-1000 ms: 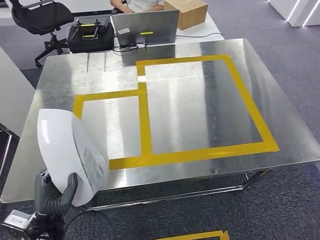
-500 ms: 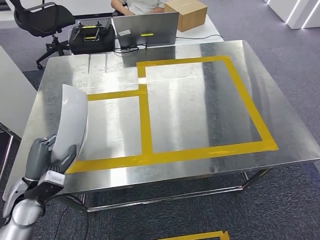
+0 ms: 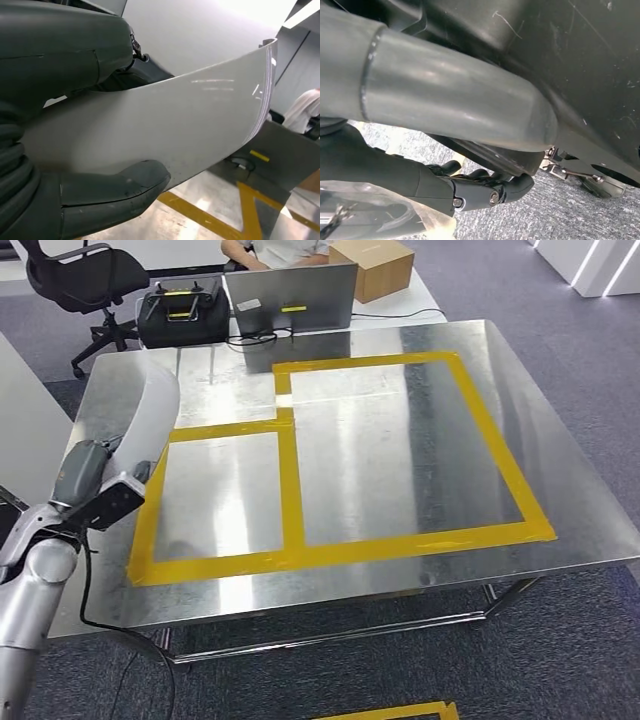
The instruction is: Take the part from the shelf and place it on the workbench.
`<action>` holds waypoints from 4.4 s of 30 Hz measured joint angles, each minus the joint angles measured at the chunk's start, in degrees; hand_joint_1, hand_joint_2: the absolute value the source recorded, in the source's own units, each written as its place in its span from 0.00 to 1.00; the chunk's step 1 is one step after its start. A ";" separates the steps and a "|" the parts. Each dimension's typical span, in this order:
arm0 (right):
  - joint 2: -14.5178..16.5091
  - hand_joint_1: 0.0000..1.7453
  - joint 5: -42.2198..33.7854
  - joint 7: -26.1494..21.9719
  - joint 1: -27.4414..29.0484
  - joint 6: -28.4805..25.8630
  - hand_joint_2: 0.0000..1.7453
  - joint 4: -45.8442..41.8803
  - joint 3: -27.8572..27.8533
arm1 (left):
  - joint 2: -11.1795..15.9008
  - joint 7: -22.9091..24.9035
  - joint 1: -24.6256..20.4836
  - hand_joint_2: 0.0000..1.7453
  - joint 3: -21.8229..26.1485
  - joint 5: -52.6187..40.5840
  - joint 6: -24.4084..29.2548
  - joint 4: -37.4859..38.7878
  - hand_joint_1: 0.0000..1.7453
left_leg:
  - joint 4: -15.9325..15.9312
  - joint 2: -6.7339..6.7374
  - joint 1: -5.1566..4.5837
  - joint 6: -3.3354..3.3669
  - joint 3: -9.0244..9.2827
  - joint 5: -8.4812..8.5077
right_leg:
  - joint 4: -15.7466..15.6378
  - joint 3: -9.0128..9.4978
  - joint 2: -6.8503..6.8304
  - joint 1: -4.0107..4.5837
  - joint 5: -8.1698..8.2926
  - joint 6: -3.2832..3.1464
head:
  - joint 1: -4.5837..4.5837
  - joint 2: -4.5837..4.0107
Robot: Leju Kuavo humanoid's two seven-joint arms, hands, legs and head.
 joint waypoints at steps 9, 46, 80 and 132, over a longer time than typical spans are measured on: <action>-0.05 0.00 0.78 0.02 -0.21 0.14 0.00 0.00 0.79 | -4.49 0.76 -10.07 1.00 -5.75 -2.75 -0.82 13.17 1.00 | 0.01 0.04 -0.01 0.01 -0.02 -0.01 | 0.00 -0.01 0.07 -0.02 0.01 0.00 | 0.02 0.00; 0.48 0.00 -1.93 -0.34 0.42 -2.00 0.00 0.00 -1.04 | -6.80 -5.27 17.27 0.00 -2.32 15.07 12.25 -19.00 0.00 | -2.91 0.34 1.04 1.72 1.19 1.45 | 13.49 -6.34 2.03 -1.57 -6.02 3.10 | 0.48 0.00; 1.56 0.00 -3.38 -0.25 0.52 -3.46 0.00 0.02 -3.93 | -8.48 -9.28 33.24 0.00 -0.42 19.77 14.04 -37.38 0.00 | -0.71 -2.01 -0.21 2.42 -4.79 4.61 | 9.59 0.76 2.50 -1.68 -3.15 4.51 | 0.80 0.00; 1.84 0.00 -2.20 0.19 0.32 -3.43 0.00 -0.04 -5.14 | -15.36 -2.71 34.03 0.00 16.13 29.10 12.78 6.22 0.00 | -1.85 -3.42 -0.25 1.84 2.42 -0.34 | -1.33 -0.88 2.08 -1.06 2.41 1.98 | 0.48 0.00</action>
